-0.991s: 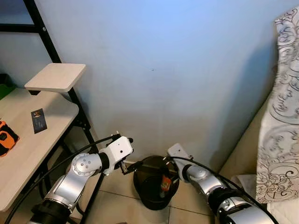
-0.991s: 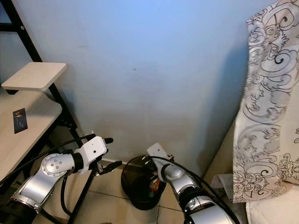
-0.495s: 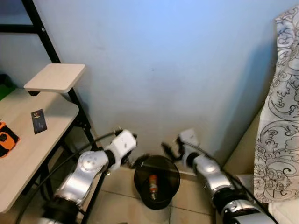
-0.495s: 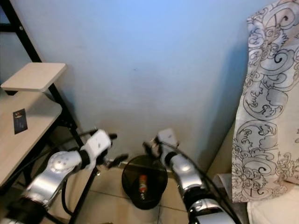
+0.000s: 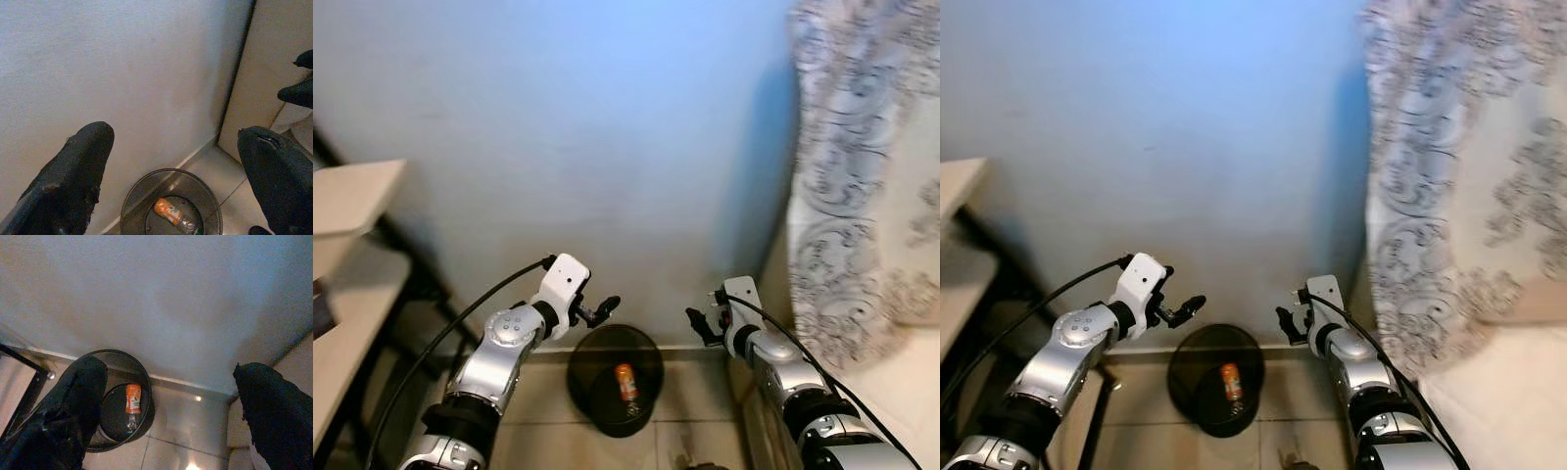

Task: Clean up the room

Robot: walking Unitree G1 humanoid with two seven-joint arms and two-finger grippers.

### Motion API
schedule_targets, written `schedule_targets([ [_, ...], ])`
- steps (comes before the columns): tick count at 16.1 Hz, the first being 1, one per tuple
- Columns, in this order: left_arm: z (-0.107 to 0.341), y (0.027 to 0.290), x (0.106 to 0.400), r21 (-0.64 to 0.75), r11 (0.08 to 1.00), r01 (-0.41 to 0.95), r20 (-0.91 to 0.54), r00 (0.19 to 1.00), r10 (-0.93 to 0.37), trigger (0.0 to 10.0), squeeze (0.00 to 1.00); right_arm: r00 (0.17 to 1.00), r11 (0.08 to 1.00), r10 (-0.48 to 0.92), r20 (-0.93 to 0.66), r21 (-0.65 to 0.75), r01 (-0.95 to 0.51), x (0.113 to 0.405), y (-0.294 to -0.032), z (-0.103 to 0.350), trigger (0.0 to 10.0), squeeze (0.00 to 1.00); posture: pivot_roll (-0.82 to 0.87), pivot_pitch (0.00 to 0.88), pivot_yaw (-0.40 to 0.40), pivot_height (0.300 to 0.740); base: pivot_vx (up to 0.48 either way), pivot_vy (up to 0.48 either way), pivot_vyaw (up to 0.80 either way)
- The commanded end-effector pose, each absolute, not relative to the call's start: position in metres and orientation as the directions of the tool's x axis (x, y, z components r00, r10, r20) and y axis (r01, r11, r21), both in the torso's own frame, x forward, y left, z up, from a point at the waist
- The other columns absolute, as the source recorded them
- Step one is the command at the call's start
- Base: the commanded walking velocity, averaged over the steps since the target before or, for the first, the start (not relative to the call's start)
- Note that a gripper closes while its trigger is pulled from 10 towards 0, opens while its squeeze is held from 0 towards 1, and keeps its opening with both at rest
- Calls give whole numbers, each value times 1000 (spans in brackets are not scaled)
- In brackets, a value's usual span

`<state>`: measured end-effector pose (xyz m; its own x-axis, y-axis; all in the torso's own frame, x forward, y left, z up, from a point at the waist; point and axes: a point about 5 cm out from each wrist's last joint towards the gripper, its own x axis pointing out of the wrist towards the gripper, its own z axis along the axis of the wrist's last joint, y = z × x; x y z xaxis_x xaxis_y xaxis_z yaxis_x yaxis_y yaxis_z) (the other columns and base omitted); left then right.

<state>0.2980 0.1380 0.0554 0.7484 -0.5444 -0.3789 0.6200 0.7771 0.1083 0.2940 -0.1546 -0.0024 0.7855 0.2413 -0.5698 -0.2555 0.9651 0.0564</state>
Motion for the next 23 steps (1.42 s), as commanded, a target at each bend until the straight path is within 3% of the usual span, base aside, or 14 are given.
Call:
schedule_targets([
  [1,53,142,299,107,789,605,-396,754,-524,10000,0,780,955,279,-560,80,-284,296,-149,1,10000,1000,-79,0,123,740,0,0,-756],
  [2,52,140,299,105,781,616,-406,743,-531,10000,0,744,903,385,-546,59,-425,295,-143,5,10000,1000,-76,0,119,740,0,0,-725],
  [4,53,143,301,104,790,604,-398,754,-523,10000,0,710,842,489,-508,60,-537,292,-136,10,10000,1000,-75,0,125,740,0,0,-703],
  [6,56,143,299,86,768,635,-393,729,-560,10000,0,681,812,550,-484,120,-571,291,-138,15,10000,1000,-62,0,124,740,0,0,-628],
  [8,54,145,293,71,743,665,-409,699,-587,10000,0,594,741,656,-465,250,-623,284,-136,20,10000,1000,-51,0,118,740,0,0,-531],
  [10,54,152,288,59,752,656,-398,707,-585,10000,0,510,659,723,-466,247,-710,276,-140,25,10000,1000,-42,0,111,740,0,0,-503],
  [21,58,159,292,93,789,608,-374,756,-538,10000,0,615,706,689,-383,163,-689,278,-133,37,10000,1000,-44,0,107,649,0,0,-415],
  [22,59,159,292,89,789,608,-371,755,-540,10000,0,621,712,681,-388,154,-685,278,-133,35,10000,941,-44,0,107,649,0,0,0],
  [23,59,159,292,90,789,608,-369,756,-540,10000,0,630,721,669,-394,135,-680,278,-133,34,10000,0,-45,0,108,649,0,296,0],
])
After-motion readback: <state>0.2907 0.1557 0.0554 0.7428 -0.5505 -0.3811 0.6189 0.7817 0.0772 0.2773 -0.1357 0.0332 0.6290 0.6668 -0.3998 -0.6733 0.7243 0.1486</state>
